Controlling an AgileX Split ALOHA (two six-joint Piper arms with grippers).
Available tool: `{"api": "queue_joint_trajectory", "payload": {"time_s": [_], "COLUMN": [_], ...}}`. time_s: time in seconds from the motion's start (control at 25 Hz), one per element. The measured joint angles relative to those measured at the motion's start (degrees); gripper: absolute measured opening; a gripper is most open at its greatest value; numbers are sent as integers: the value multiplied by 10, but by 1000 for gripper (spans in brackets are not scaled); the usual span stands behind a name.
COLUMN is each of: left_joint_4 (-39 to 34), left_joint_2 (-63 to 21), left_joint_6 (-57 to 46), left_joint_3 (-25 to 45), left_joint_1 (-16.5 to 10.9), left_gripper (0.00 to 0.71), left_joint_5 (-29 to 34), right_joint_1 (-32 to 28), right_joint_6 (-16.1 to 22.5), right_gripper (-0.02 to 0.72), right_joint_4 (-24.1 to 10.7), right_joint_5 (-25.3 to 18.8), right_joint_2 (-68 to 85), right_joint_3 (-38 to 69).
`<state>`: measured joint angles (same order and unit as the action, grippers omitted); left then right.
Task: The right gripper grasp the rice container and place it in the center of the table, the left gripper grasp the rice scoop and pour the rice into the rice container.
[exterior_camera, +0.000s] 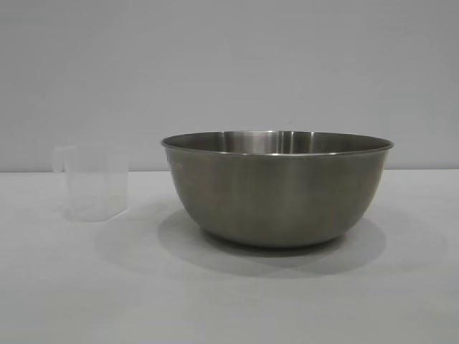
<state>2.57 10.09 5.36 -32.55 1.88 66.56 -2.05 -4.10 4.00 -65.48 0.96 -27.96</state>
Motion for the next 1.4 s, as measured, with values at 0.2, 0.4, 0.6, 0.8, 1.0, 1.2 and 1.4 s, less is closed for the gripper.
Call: {"api": "queue_joint_trajectory", "payload": {"time_s": [0.2,0.4,0.6,0.8,1.0,1.2,1.4], "left_joint_4": [4,5,5,7,7,7,7], "left_joint_2": [-61,-104,-111,-112,-112,-112,-112], "left_joint_6": [3,7,12,12,12,12,12], "left_joint_3": [43,43,43,43,43,43,43], "left_joint_1": [0,0,0,0,0,0,0], "left_gripper": [255,255,255,255,255,255,255], "left_joint_5": [-13,-18,-20,-21,-21,-21,-21], "right_joint_1": [0,0,0,0,0,0,0], "right_joint_6": [0,0,0,0,0,0,0], "right_gripper": [232,232,232,232,232,232,232], "right_joint_4": [0,0,0,0,0,0,0], "right_joint_5": [0,0,0,0,0,0,0], "right_joint_2": [0,0,0,0,0,0,0], "right_joint_3": [0,0,0,0,0,0,0]}}
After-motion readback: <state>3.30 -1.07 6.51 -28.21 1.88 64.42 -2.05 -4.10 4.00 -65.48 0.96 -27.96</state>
